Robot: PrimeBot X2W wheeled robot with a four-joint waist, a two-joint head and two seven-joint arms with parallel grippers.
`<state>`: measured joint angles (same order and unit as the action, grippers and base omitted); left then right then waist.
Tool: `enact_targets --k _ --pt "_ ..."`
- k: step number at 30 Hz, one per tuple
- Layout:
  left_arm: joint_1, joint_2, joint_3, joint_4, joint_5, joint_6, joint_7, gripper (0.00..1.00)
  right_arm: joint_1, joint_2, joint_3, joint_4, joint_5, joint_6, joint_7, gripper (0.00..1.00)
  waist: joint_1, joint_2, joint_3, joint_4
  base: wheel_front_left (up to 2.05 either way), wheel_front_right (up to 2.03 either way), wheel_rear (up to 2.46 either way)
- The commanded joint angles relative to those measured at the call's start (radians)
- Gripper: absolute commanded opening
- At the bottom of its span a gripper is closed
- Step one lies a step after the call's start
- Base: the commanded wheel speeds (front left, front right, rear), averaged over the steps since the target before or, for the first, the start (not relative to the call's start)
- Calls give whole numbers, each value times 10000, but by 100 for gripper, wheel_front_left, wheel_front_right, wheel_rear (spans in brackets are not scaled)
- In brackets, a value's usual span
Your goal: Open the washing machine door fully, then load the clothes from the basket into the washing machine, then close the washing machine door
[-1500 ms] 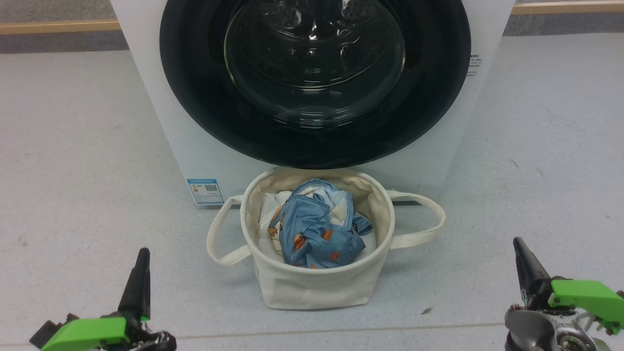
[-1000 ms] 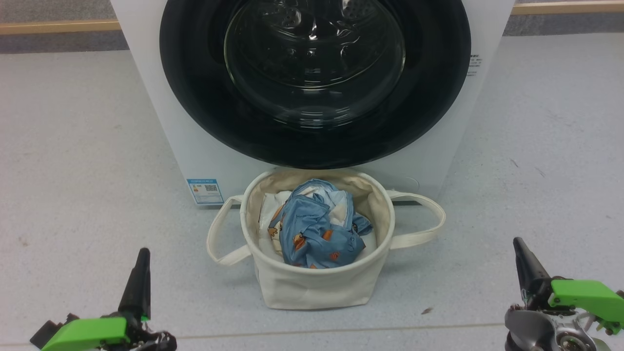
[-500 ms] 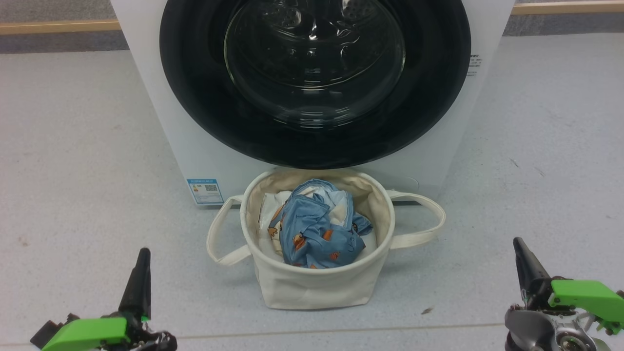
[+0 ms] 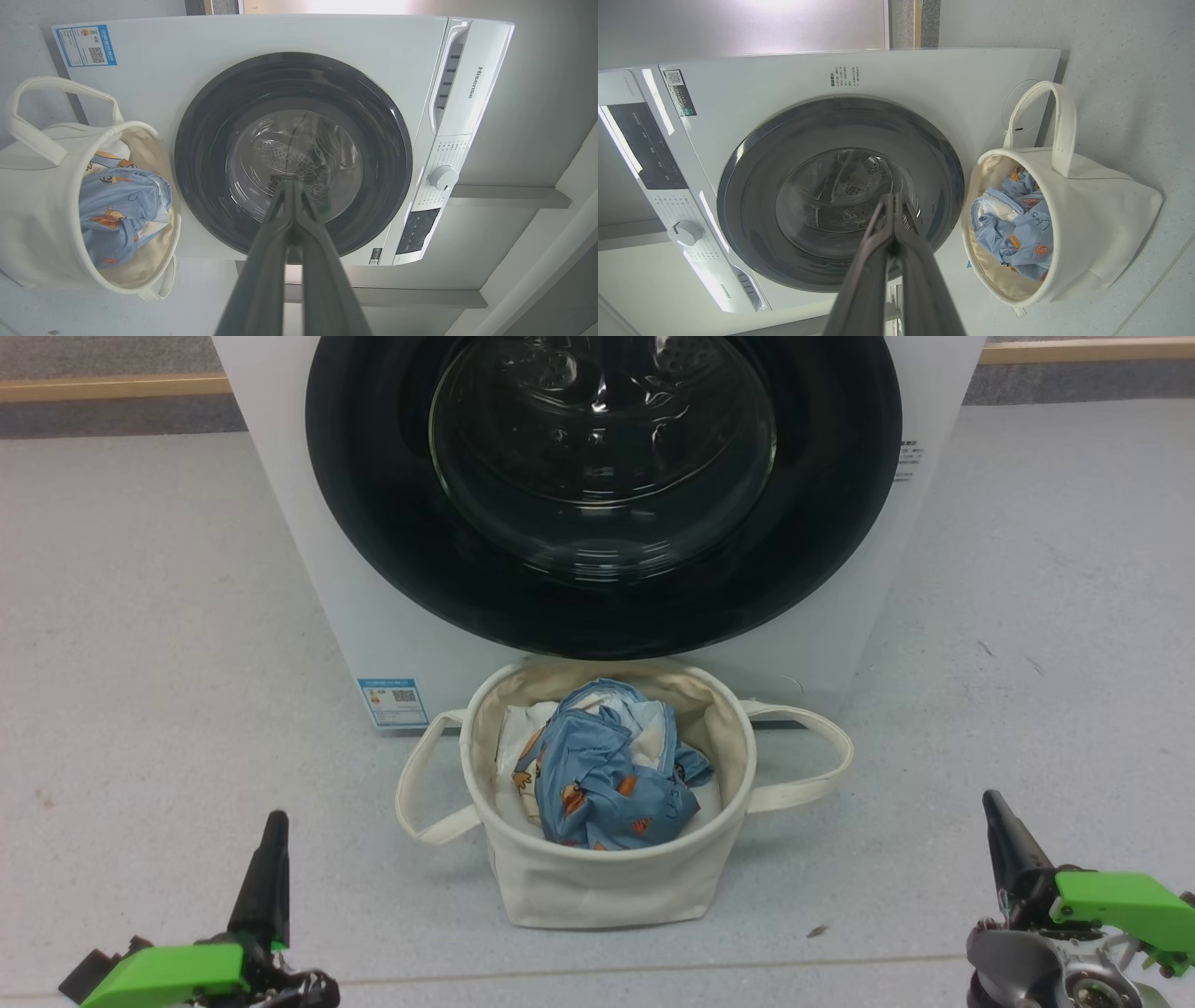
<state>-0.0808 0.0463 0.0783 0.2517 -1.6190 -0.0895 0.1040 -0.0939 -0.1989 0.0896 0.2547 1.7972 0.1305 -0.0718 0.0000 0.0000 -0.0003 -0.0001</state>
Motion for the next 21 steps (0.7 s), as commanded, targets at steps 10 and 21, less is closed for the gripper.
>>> enact_targets --k 10,21 --pt "-286 63 339 -391 86 -85 67 0 -180 -189 181 -313 31 2 62 0 0 0 0 0 0 0 0" --pt "-286 61 342 -391 88 -85 69 0 -180 -189 181 -313 31 2 62 0 0 0 0 0 0 0 0"
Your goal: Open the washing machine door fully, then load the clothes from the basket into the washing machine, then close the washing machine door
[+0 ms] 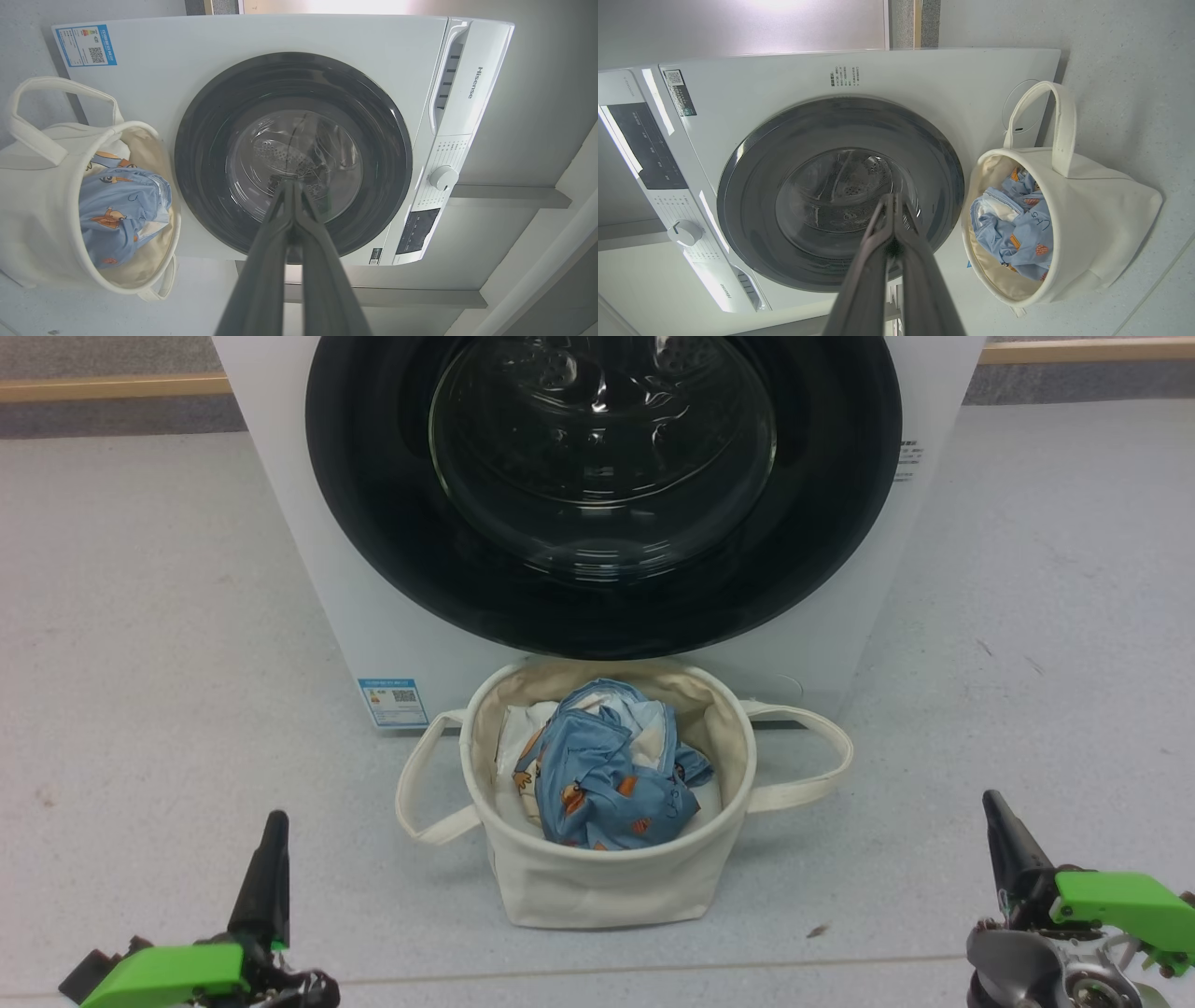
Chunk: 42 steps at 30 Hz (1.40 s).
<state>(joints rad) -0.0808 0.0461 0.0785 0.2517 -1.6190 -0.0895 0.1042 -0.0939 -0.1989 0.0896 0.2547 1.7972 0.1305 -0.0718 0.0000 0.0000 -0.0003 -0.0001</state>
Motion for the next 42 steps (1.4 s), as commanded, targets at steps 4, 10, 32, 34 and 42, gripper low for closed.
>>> enact_targets --k 4,10,32,34,42 --pt "-286 63 341 -391 89 -85 68 0 -180 -189 181 -313 31 2 62 0 0 0 0 0 0 0 0" --pt "-287 62 342 -391 90 -85 69 0 -180 -189 180 -313 31 2 62 0 0 0 0 0 0 0 0" --pt "-287 59 346 -391 93 -85 72 0 -180 -188 180 -313 31 2 63 0 0 0 0 0 0 0 0" --pt "-287 59 346 -391 94 -85 72 0 -180 -188 180 -313 31 2 63 0 0 0 0 0 0 0 0" --pt "-287 58 347 -391 95 -85 73 0 -180 -188 180 -313 31 2 63 0 0 0 0 0 0 0 0"
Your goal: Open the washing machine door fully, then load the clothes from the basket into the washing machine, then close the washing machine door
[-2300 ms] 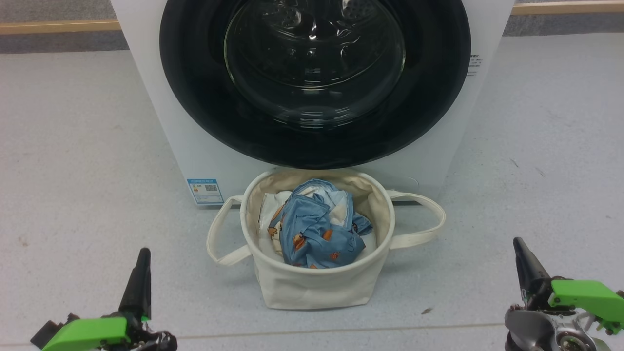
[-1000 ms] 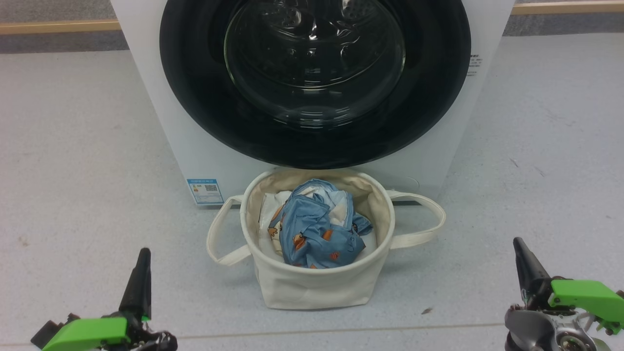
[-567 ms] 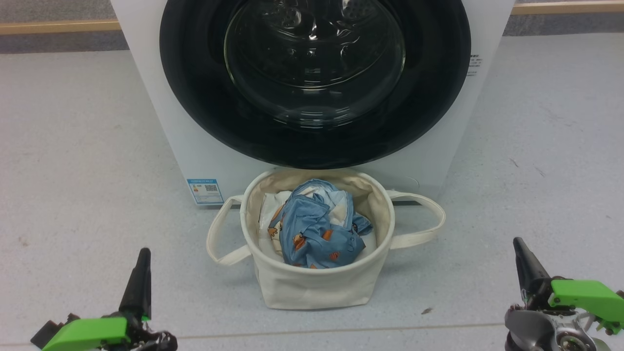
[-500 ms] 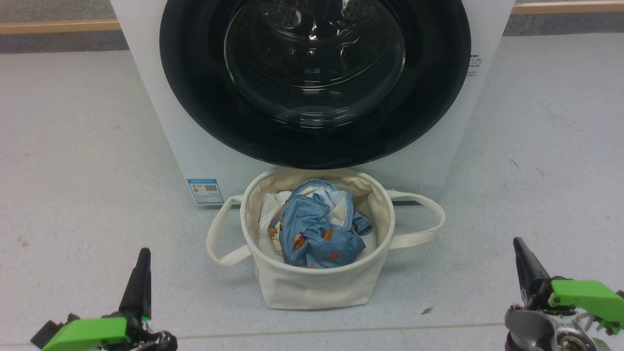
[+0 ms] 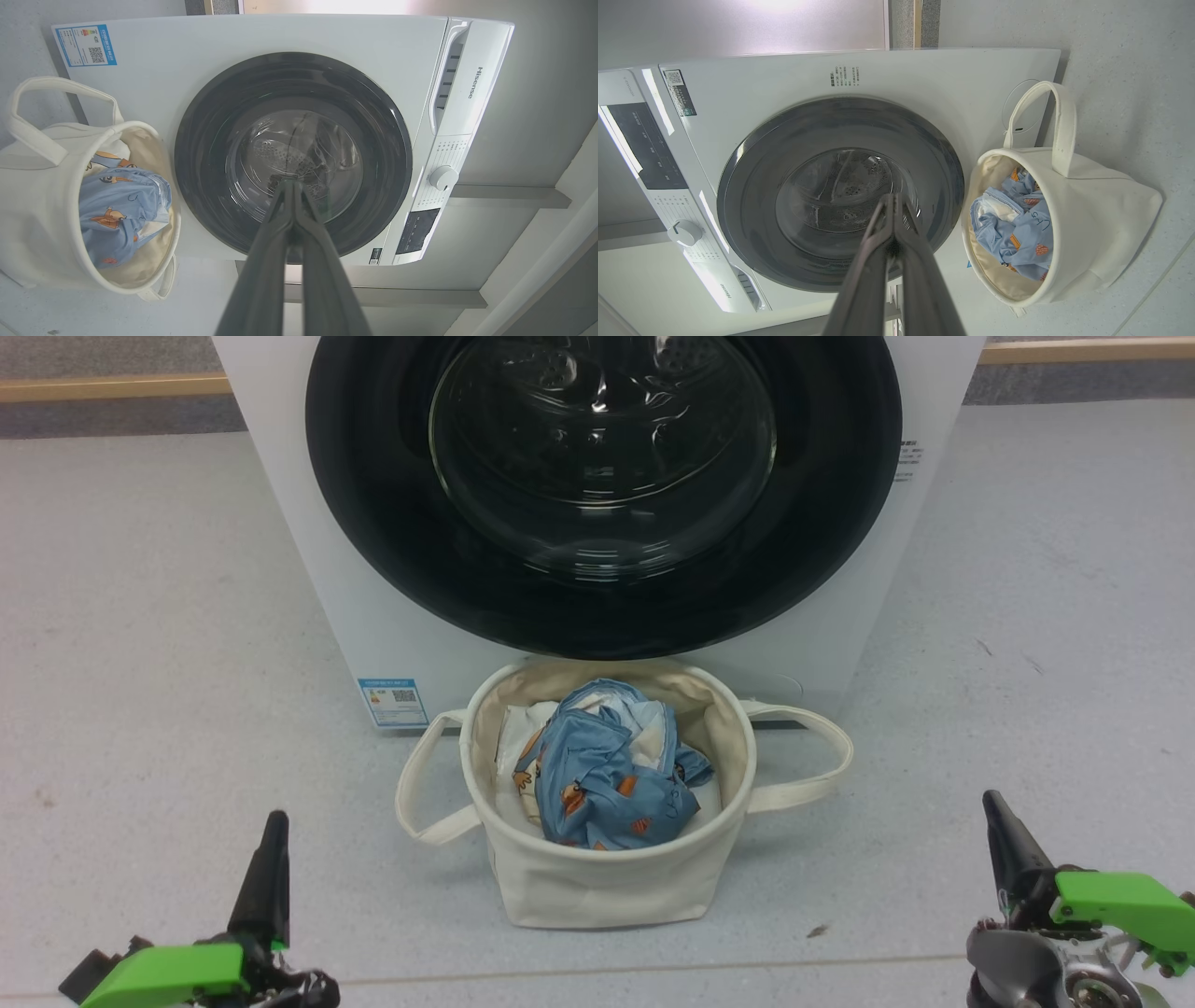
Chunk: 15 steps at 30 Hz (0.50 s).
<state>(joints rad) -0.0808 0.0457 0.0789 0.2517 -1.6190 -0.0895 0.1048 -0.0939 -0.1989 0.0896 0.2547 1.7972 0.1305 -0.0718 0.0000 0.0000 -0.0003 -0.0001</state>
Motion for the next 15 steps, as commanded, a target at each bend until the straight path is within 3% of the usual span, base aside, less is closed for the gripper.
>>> enact_targets --k 1,9,10,15 --pt "-287 62 343 -391 95 -85 68 0 -180 -188 180 -313 31 2 63 0 0 0 0 0 0 0 0" --pt "-287 61 345 -391 96 -85 69 0 -180 -188 180 -313 30 2 63 0 0 0 0 0 0 0 0" --pt "-3 1 2 9 0 3 -1 100 -2 4 2 6 0 0 -1 100 0 0 0 0 0 0 0" --pt "146 -34 -9 562 -1 29 -21 100 129 138 58 539 -10 0 -13 100 1 0 6 2 0 0 0"
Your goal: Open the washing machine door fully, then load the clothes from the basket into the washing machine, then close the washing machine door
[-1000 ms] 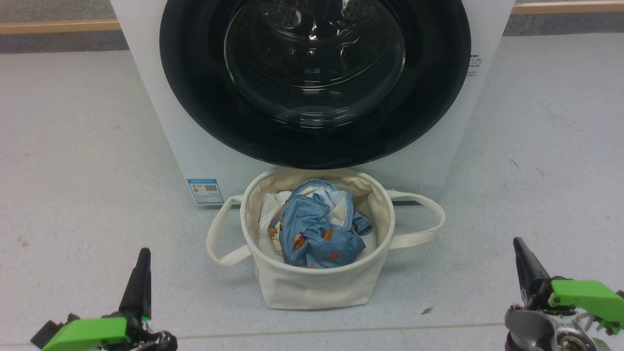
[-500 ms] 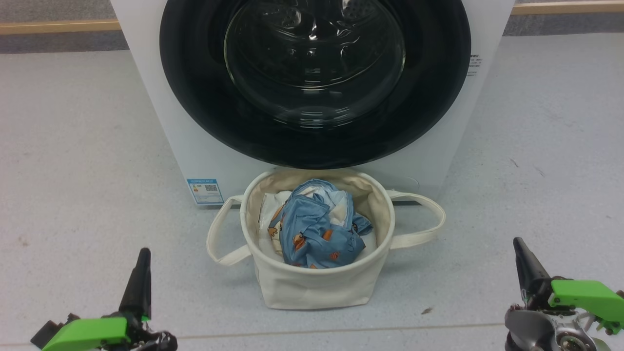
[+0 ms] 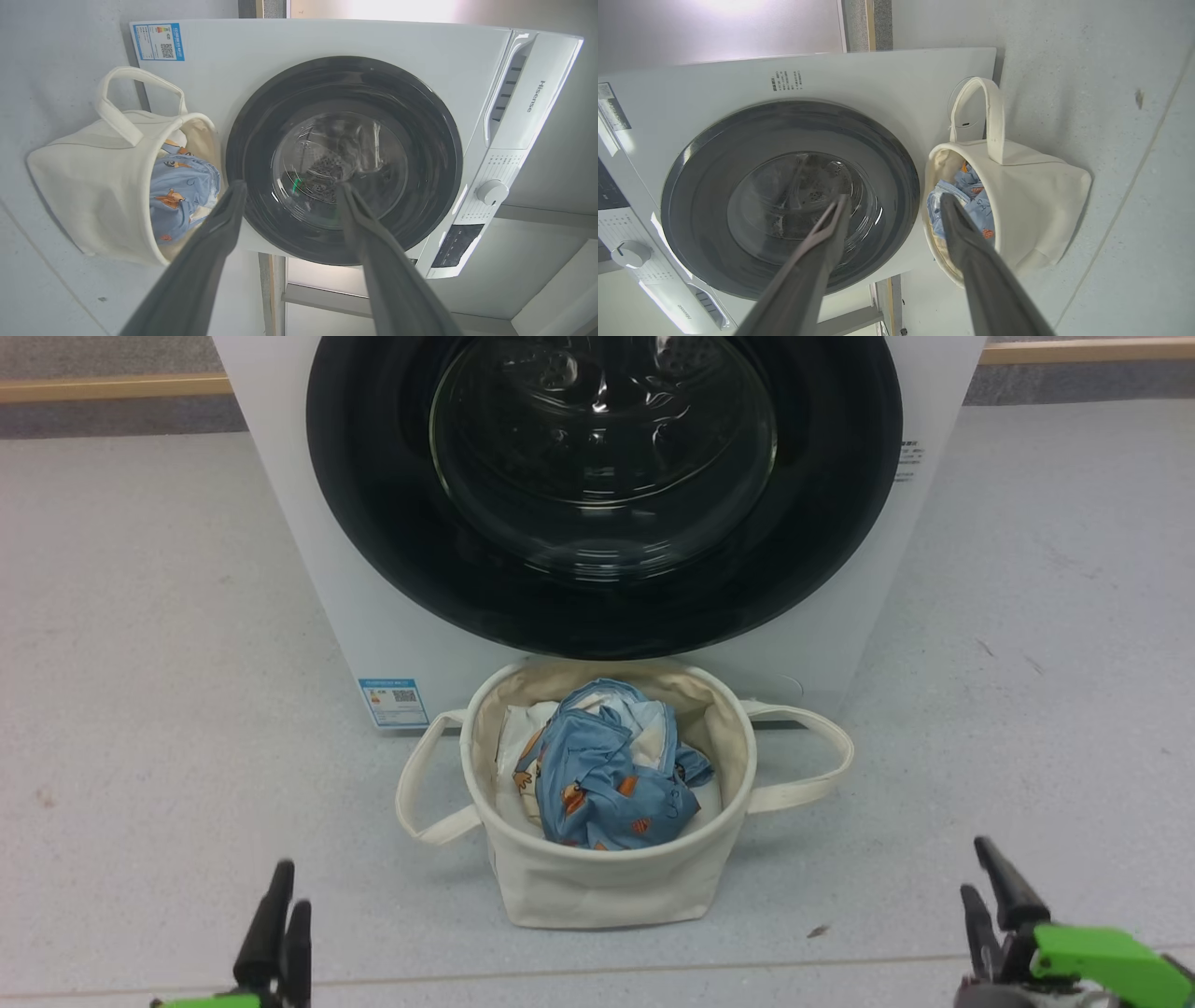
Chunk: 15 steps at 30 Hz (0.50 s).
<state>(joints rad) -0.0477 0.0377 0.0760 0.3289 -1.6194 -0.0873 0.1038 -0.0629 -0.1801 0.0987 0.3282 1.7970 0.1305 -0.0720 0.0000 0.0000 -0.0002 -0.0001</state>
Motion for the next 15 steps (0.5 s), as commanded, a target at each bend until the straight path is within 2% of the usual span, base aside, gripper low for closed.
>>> enact_targets --k 1,4,15 --pt "-213 56 29 -208 8 15 -20 100 -209 -43 -35 -194 -11 0 -18 100 2 0 7 5 0 0 0" --pt "-306 85 40 -180 41 22 -46 100 -292 -23 -59 -161 -5 0 -43 100 12 0 -7 24 0 0 0" --pt "-664 253 -2 -52 393 29 -280 100 -552 -42 -117 -276 -417 0 -230 100 1 0 4 100 0 0 0"
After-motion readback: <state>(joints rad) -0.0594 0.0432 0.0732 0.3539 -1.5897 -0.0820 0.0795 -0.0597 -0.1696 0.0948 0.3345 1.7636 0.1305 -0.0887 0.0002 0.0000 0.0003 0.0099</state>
